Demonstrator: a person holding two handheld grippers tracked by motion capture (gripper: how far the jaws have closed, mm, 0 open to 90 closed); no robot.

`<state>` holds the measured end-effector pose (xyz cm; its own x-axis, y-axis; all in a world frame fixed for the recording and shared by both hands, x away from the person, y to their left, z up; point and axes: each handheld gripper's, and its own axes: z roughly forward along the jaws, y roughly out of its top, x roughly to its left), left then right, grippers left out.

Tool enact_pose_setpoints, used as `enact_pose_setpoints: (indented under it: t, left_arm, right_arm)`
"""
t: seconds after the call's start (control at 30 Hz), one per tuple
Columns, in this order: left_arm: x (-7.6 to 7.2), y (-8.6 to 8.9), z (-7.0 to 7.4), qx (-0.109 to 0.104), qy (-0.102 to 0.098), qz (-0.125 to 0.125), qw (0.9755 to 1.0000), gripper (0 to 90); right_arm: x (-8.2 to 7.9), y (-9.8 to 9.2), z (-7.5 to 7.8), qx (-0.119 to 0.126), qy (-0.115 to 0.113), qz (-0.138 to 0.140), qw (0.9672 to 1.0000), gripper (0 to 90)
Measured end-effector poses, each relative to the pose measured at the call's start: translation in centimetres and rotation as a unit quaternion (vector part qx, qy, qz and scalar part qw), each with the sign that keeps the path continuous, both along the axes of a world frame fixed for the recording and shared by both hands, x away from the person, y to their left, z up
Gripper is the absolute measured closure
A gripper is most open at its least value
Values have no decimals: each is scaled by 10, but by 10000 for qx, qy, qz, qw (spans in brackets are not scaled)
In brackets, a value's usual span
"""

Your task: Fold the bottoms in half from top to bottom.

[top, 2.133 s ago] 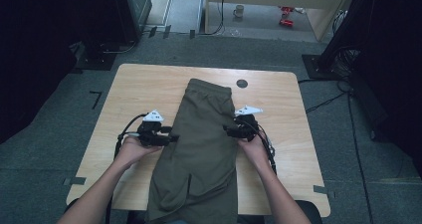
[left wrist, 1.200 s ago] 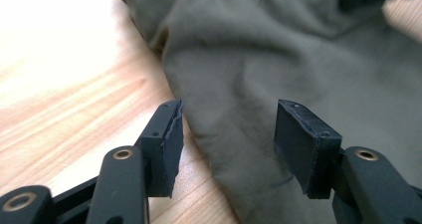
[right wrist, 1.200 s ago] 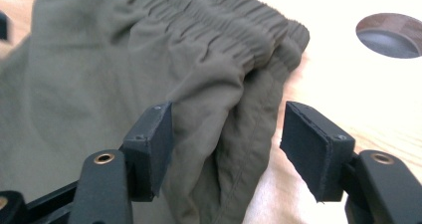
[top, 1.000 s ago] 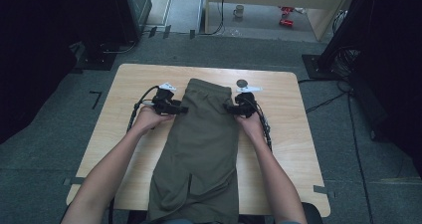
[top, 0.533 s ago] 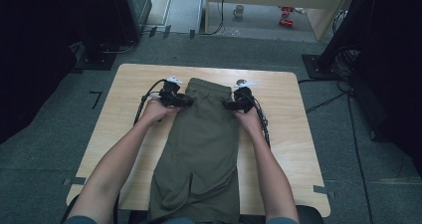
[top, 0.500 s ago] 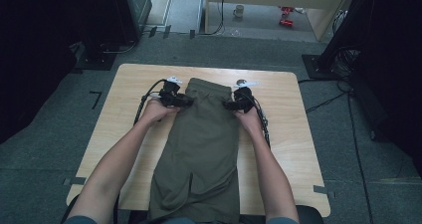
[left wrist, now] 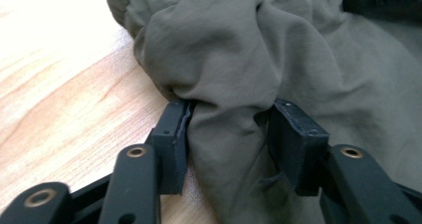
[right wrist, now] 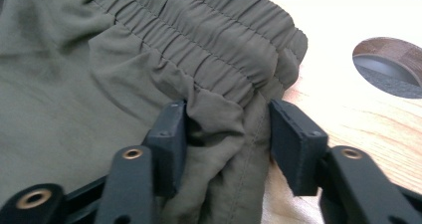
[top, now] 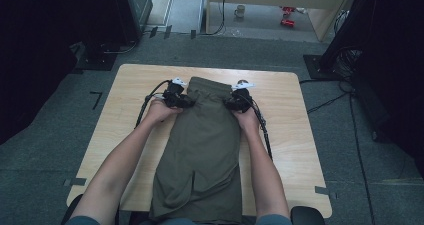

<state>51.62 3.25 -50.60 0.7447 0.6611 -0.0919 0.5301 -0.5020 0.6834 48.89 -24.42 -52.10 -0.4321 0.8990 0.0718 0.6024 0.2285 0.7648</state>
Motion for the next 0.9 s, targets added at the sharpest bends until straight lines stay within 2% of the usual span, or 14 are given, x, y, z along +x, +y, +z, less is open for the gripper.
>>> enact_pose_setpoints:
  t: [0.03,0.1,0.17,0.23,0.33,0.47,0.57,0.6,0.67,0.73,0.77,0.87,0.9]
  left_arm:
    - [-2,-2,0,62,-63,-11,10000,559]
    - [-4,-3,-1,48,-97,-8,9999,578]
    - [-8,-2,-4,-88,-229,70,9997,616]
    - [-10,1,-6,-234,-268,86,9993,660]
    - [-11,4,-7,-363,-191,124,9991,720]
    - [-11,3,-5,-321,-39,119,9994,765]
    - [-8,2,0,-142,187,79,9997,788]
    - [-7,0,2,-44,224,78,9997,792]
    - [-8,-2,7,177,178,79,9997,800]
    - [-9,-2,9,131,200,121,9996,806]
    - [-8,0,10,42,255,110,9996,806]
    - [-5,4,15,-243,355,164,9989,808]
    - [-5,5,17,-272,343,167,9989,809]
  right_arm:
    - [-1,2,0,24,-12,-22,10000,578]
    - [-1,3,0,30,-11,-26,10000,591]
    - [-2,4,0,31,-12,-56,10000,640]
    - [-2,5,0,-16,-40,-68,10000,673]
    - [-2,5,0,21,-16,-56,10000,726]
    - [-1,6,0,63,7,-70,10000,755]
    - [1,6,1,107,48,-71,9999,801]
    - [2,6,2,148,146,-92,9997,813]
    - [5,7,6,86,290,-31,9995,822]
    - [4,9,9,-50,312,16,9995,832]
    - [3,8,12,-34,318,16,9995,837]
    - [4,1,19,251,354,4,9991,846]
    - [4,-1,22,336,351,3,9988,847]
